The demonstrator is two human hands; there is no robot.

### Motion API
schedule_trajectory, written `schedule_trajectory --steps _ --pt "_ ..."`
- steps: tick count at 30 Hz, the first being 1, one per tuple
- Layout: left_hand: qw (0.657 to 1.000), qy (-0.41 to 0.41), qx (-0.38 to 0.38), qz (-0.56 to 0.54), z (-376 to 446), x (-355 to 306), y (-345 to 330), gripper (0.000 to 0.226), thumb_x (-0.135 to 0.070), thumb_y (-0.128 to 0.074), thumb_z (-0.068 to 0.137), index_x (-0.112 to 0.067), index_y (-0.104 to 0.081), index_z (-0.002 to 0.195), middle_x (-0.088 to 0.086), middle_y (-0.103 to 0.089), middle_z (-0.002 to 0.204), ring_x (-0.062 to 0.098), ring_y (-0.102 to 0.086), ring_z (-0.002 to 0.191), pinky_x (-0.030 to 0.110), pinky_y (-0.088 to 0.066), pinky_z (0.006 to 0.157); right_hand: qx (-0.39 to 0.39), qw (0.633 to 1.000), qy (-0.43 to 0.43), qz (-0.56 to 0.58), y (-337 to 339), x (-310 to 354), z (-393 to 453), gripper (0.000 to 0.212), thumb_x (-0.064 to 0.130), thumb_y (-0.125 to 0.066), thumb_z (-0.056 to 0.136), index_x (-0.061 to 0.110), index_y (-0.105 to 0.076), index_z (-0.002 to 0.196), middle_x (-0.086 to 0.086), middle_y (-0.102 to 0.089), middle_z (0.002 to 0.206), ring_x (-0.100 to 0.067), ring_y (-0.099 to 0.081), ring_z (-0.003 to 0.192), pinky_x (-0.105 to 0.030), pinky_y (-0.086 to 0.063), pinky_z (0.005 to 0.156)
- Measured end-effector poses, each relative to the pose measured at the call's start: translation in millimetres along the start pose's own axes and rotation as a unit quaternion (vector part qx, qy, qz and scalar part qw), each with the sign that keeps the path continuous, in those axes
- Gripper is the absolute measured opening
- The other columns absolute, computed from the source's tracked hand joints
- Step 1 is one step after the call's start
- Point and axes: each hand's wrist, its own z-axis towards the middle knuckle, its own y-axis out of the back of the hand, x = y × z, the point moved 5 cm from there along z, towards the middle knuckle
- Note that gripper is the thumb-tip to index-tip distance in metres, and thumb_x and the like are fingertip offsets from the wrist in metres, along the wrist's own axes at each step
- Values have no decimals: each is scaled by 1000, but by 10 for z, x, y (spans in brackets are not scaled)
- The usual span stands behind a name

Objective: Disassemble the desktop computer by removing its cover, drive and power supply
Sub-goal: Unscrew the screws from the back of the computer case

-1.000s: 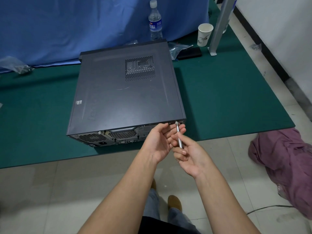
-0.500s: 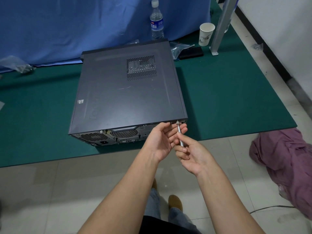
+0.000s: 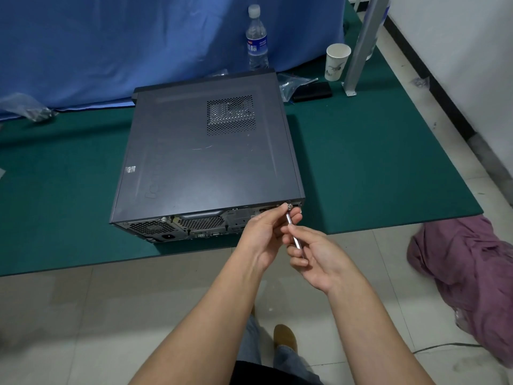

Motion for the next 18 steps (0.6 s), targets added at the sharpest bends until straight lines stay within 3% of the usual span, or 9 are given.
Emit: schedule_trajectory --steps 4,7,11,14,18 --pt "1000 -5 14 13 -71 -15 1 5 -10 -61 89 -6 -64 89 9 -72 83 17 -66 74 24 -55 62 40 984 27 -172 178 210 -147 13 14 -49 96 10 -60 90 -11 -68 70 -9 -49 46 -17 -38 43" --pt "999 -27 20 13 -123 -83 -49 6 -4 -61 88 -4 -67 90 8 -70 77 15 -66 69 22 -57 67 0 966 144 -216 198 504 -193 13 7 -53 92 16 -58 84 -6 -69 71 -4 -42 45 -15 -33 45" --pt "992 -92 41 75 -156 -270 -258 9 -2 -62 86 -3 -68 93 9 -71 84 16 -67 73 24 -57 73 -49 889 326 -316 -32 896 -218 15 3 -68 82 16 -66 90 3 -64 75 5 -51 52 -6 -40 54" --pt "982 -139 36 122 -139 -472 -387 12 -1 -64 85 -4 -66 96 9 -72 85 16 -66 70 23 -56 69 -44 825 376 -420 -207 1056 -166 14 6 -72 79 15 -68 89 3 -60 77 1 -43 52 -8 -38 56" --pt "977 -145 53 147 -23 -756 -491 20 -1 -62 87 1 -60 107 13 -71 87 17 -68 69 26 -58 71 -47 797 398 -452 -304 1309 14 12 9 -73 78 20 -70 83 3 -63 77 0 -45 56 -8 -38 59"
